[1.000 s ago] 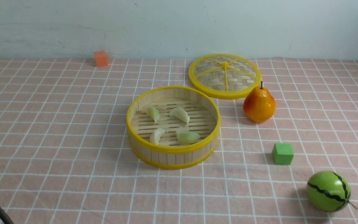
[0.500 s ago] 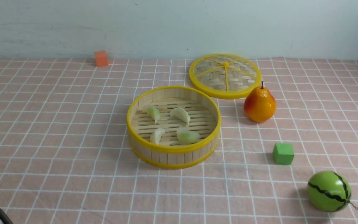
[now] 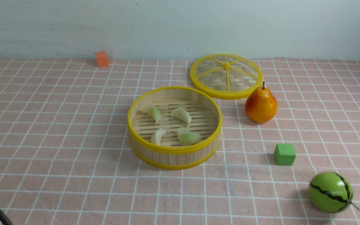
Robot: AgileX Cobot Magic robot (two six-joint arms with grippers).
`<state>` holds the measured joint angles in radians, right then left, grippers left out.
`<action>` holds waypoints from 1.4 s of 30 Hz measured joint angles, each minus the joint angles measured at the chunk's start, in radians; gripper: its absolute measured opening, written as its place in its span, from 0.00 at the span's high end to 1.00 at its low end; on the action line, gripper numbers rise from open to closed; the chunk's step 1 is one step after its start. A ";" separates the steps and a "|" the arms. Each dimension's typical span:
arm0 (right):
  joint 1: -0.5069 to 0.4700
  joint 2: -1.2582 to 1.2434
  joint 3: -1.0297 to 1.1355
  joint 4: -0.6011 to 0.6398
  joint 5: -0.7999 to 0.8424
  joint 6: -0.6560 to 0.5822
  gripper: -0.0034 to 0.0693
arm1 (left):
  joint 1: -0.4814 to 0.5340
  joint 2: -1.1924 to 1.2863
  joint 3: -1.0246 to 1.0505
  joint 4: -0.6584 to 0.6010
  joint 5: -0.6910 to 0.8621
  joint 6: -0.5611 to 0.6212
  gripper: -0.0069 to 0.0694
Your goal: Put the dumplings into the steamer on the table with the pink tablecloth.
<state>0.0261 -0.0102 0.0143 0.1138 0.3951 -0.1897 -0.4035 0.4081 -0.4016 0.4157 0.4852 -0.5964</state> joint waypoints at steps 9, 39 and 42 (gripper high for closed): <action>0.000 0.000 0.000 0.002 0.000 0.000 0.95 | 0.000 0.000 0.000 0.000 0.000 0.000 0.79; 0.000 0.000 0.000 0.003 0.000 0.000 0.90 | 0.327 -0.418 0.432 -0.485 -0.089 0.436 0.93; 0.000 0.000 0.000 0.003 0.000 0.000 0.90 | 0.327 -0.418 0.432 -0.488 -0.087 0.448 0.93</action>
<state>0.0261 -0.0102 0.0143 0.1168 0.3951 -0.1897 -0.0763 -0.0101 0.0303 -0.0722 0.3980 -0.1486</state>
